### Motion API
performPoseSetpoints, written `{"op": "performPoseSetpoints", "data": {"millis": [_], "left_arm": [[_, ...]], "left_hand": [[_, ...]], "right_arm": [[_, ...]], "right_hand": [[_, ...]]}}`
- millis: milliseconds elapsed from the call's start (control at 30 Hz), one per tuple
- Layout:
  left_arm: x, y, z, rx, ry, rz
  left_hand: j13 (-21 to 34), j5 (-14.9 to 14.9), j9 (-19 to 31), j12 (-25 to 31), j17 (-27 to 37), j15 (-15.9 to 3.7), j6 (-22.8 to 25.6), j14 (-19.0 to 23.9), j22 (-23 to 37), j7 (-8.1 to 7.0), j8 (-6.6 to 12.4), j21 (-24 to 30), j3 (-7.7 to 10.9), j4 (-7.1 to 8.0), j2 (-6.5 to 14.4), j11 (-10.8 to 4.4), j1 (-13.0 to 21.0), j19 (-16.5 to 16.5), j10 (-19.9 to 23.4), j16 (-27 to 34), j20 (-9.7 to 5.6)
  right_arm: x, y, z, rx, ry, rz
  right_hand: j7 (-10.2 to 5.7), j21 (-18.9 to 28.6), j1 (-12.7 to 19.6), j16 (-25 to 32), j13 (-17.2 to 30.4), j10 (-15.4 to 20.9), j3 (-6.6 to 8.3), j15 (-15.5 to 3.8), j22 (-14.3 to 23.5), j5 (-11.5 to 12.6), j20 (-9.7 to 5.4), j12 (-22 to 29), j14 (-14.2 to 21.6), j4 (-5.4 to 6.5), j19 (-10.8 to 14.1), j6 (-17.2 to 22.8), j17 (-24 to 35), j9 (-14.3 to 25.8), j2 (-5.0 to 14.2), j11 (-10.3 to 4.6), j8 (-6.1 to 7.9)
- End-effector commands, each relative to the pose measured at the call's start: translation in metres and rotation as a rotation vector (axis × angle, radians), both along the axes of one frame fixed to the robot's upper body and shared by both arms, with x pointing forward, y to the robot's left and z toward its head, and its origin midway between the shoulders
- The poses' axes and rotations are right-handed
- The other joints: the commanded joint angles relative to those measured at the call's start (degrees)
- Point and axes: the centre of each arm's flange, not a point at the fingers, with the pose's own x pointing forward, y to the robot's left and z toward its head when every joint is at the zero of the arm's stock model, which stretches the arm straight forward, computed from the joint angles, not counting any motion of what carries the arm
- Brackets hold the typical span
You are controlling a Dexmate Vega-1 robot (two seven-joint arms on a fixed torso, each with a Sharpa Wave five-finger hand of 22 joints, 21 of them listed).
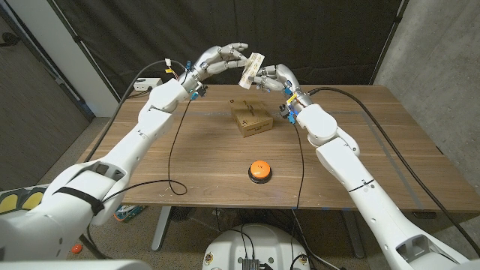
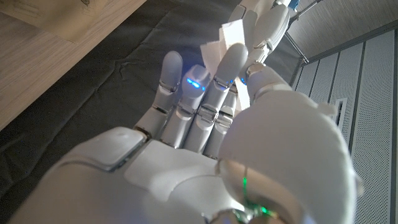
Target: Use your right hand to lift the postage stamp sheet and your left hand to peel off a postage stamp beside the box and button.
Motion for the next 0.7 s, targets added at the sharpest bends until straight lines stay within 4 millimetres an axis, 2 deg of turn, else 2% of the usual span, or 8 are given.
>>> {"op": "performPoseSetpoints", "data": {"millis": [33,167,333,433,700], "left_arm": [[-0.004,0.029,-0.01,-0.205,-0.021,0.076],[-0.01,0.035,-0.021,-0.315,-0.017,0.086],[-0.019,0.043,-0.033,-0.369,-0.006,0.08],[-0.025,0.048,-0.039,-0.393,-0.001,0.07],[-0.038,0.059,-0.051,-0.459,0.001,0.091]], "left_hand": [[0.3,-0.4,2.4,0.7,0.2,-0.99,2.4,0.6,0.2,2.6,2.87,0.6,0.51,0.15,1.1,-0.35,0.9,0.2,0.8,0.2,-0.47],[0.5,-0.7,2.8,1.4,0.3,-1.65,2.5,1.4,0.2,2.56,3.31,0.9,0.6,0.12,1.1,-0.48,0.9,0.5,2.2,0.4,-0.89],[0.8,-1.2,3.1,1.8,0.6,-2.14,1.5,2.2,0.2,1.58,3.34,1.3,0.65,0.21,1.2,-0.36,0.8,1.0,2.7,0.6,-1.37],[1.0,-1.5,3.6,1.7,0.9,-1.96,-0.2,2.0,0.2,1.55,3.18,1.3,0.91,0.44,1.7,-0.23,0.7,0.7,2.0,0.5,-1.19],[1.2,-1.9,4.1,1.9,1.2,-1.91,0.1,2.0,0.2,1.0,3.87,1.4,1.02,0.61,1.8,-0.55,0.5,0.6,2.1,0.4,-1.37]], "right_arm": [[0.005,0.003,0.0,0.004,0.015,-0.006],[0.006,0.003,0.001,0.018,0.021,-0.004],[0.011,0.001,0.0,0.059,0.04,-0.011],[0.018,0.0,-0.001,0.097,0.072,-0.014],[0.026,-0.006,-0.003,0.179,0.111,-0.035]], "right_hand": [[2.18,-0.2,0.0,0.4,0.1,0.2,0.3,-0.41,0.1,0.6,-6.12,0.4,0.2,0.04,0.1,2.9,0.1,0.2,0.33,-0.18,0.26],[2.22,-0.2,-0.1,0.4,0.2,0.2,0.34,-0.41,0.0,0.7,-6.16,0.5,0.2,0.06,0.0,2.9,0.1,0.3,0.36,-0.14,0.25],[2.21,-0.2,-0.1,0.5,0.2,0.1,0.4,-0.41,-0.2,0.7,-6.07,0.4,0.1,0.05,-0.1,2.9,0.1,0.3,0.38,-0.11,0.18],[2.13,-0.2,-0.2,0.5,0.4,-0.1,0.4,-0.4,-0.2,0.7,-5.88,0.5,0.0,0.07,-0.4,2.6,0.1,0.3,0.34,-0.2,0.06],[1.55,-0.1,-0.1,0.5,0.3,-1.0,0.51,-0.39,0.1,0.3,-5.45,0.0,-0.4,0.04,-1.0,1.9,0.1,-0.1,0.49,-0.51,-0.57]]}}
